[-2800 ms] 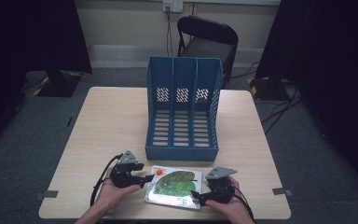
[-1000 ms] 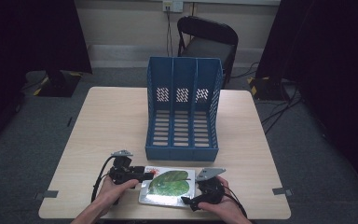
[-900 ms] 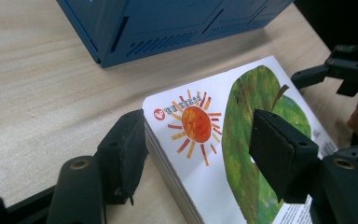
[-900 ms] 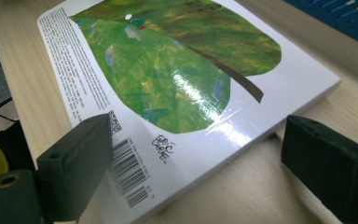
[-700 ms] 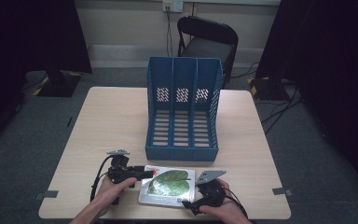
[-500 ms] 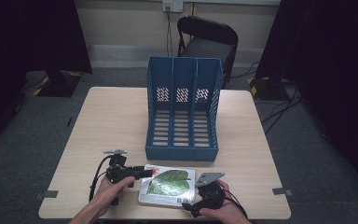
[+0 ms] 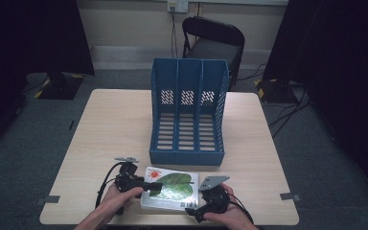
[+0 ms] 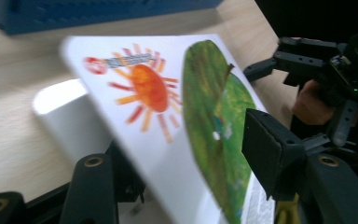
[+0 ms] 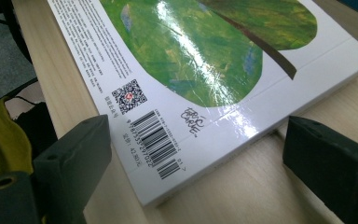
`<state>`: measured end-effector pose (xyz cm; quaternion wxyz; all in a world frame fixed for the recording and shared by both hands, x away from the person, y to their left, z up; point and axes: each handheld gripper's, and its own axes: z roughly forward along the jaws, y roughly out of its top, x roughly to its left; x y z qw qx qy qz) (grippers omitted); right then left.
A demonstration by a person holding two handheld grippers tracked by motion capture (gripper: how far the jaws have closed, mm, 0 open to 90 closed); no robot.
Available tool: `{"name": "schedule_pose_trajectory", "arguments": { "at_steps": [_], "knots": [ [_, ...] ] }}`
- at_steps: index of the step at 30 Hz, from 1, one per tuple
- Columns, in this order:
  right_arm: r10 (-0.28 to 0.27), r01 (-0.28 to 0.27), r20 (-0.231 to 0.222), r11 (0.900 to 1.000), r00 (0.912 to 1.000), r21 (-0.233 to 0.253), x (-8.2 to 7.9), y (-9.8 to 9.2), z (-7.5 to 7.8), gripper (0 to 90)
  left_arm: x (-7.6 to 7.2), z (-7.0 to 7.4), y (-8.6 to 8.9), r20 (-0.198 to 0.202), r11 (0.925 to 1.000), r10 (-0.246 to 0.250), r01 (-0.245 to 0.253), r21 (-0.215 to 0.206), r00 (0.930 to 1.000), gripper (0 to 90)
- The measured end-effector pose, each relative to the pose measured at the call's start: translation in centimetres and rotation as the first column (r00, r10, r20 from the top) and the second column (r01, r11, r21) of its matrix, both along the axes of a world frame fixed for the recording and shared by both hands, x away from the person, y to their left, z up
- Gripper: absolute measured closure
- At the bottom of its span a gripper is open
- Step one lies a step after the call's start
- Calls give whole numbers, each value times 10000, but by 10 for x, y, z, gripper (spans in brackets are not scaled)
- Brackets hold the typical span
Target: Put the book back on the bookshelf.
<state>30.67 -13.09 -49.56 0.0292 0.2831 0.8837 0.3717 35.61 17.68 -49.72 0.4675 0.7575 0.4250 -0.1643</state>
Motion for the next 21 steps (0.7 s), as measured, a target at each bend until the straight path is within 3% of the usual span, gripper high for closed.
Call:
{"name": "schedule_pose_trajectory", "arguments": {
  "at_steps": [1, 3, 9, 14, 16, 21],
  "knots": [
    [143, -143, 42, 9999, 9999, 10, 0, 2, 0, 79, -1, 0, -3, 29, 9995, -310, 310, 21, 9995, 432],
    [248, -248, 30, 9997, 9997, 45, -1, 3, 0, 90, -2, 0, -6, 7, 9989, -473, 473, -1, 9989, 448],
    [497, -499, 155, 9987, 9986, 101, 0, 6, -1, 92, -1, -1, -8, -103, 9985, -535, 534, -126, 9985, 447],
    [679, -683, 197, 9975, 9975, 192, 1, 10, -2, 89, -2, 0, -10, 128, 9979, -646, 645, 58, 9978, 478],
    [686, -690, 226, 9975, 9974, 158, 1, 10, -2, 93, -2, 2, -11, 527, 9949, -951, 931, 397, 9941, 495],
    [674, -674, -1, 9972, 9977, 333, 4, 7, 0, 133, -2, 3, -11, 654, 9905, -1335, 1311, 404, 9889, 588]
  ]
}}
